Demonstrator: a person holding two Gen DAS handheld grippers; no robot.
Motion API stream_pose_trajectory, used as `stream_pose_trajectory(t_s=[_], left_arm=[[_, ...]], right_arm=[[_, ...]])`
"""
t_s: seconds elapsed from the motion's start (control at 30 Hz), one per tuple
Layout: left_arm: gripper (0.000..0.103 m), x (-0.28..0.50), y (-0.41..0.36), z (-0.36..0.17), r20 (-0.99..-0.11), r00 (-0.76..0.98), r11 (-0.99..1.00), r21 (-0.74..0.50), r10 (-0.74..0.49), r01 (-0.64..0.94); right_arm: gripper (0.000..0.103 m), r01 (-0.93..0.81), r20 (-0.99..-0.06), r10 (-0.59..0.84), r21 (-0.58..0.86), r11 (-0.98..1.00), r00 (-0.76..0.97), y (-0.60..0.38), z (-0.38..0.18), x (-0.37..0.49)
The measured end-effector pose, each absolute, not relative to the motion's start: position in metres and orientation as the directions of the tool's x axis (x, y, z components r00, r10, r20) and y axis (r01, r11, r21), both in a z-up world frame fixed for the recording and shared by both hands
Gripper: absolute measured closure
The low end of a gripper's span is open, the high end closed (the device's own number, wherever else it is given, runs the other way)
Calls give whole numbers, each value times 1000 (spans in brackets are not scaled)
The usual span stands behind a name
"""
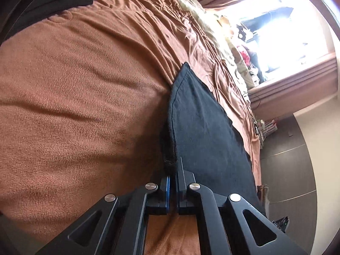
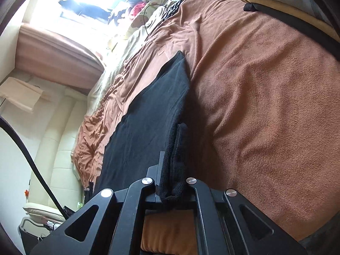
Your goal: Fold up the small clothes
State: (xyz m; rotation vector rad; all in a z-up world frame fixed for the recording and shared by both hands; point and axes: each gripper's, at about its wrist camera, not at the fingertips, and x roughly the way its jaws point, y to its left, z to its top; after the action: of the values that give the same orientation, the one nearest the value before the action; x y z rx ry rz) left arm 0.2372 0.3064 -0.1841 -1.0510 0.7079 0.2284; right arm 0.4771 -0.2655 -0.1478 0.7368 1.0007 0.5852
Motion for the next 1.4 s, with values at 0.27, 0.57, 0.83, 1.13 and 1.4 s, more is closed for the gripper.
stream_pose_trajectory(t_s=[0.27,0.57,0.83,1.13,1.4], left_arm=[[85,248,312,-213,-673,708,443,-713,-216,-543],[62,262,313,-219,-660,716,440,-725,-227,-530],[95,280,311,-222,-682,704,474,-695,-197,-541],[97,259,307,-189,-601,786,509,-726,-145,-462],[98,242,300,-159,-559,816,531,-740,-144,-413]], right_arm=[[103,-101,-561,723,758,645,404,-262,-152,480],[103,-92,-576,716,751,654,395,-259,-154,482],[103,-75,-582,713,752,655,390,-259,-154,482],[103,-131,-559,710,739,661,429,-258,-126,469],[103,-165,-529,727,748,643,437,-272,-120,452]])
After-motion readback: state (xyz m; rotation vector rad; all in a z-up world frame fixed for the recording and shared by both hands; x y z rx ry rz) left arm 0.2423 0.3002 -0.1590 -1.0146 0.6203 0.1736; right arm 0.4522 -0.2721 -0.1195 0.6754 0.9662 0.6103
